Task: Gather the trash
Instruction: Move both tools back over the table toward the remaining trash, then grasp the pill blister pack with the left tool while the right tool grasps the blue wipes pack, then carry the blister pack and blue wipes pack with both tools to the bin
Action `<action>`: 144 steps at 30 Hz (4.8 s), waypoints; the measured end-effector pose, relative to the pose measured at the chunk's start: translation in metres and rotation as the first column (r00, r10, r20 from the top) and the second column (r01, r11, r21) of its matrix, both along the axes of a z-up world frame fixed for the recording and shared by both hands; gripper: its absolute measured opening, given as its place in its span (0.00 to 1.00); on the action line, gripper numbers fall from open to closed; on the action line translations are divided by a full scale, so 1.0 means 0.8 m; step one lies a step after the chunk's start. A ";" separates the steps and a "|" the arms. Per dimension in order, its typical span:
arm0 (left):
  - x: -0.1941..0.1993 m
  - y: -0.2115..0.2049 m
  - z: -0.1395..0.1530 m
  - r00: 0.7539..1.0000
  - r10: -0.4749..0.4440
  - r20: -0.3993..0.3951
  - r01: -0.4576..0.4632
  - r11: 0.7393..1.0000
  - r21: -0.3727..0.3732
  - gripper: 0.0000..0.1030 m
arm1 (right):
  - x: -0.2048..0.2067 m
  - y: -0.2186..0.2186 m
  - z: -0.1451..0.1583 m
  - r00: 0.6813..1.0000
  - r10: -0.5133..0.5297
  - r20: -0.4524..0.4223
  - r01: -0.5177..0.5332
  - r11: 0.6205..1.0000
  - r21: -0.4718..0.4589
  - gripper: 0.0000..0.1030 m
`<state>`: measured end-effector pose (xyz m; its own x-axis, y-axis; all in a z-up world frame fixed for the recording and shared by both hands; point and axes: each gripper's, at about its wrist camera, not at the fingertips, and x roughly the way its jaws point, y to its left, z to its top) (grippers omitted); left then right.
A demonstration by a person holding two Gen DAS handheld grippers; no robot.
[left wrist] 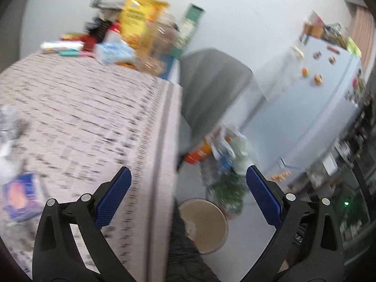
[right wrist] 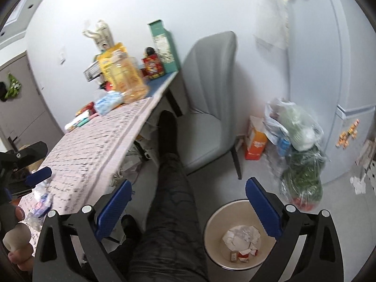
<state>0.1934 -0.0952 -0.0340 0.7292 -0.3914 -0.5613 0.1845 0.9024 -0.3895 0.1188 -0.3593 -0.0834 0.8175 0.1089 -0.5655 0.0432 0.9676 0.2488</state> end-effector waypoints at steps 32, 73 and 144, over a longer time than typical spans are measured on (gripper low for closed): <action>-0.151 0.242 -0.044 0.947 0.319 0.034 -0.321 0.945 0.066 0.94 | -0.030 0.310 0.019 0.872 0.487 -0.049 -0.489 0.862 -0.132 0.92; -0.144 0.305 -0.084 0.919 0.376 -0.117 -0.381 0.924 -0.026 0.07 | 0.006 0.416 -0.012 0.742 0.642 -0.192 -0.666 0.738 -0.105 0.92; 0.072 -0.162 -0.094 0.929 -0.258 -0.266 0.297 0.947 0.119 0.07 | 0.049 -0.079 -0.101 0.985 0.028 -0.172 -0.003 0.990 0.144 0.70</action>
<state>0.2512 -0.2250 -0.1090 0.4369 -0.4521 -0.7777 0.3531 0.8813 -0.3140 0.1580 -0.4224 -0.1643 0.7060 0.2101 -0.6763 0.0833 0.9237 0.3739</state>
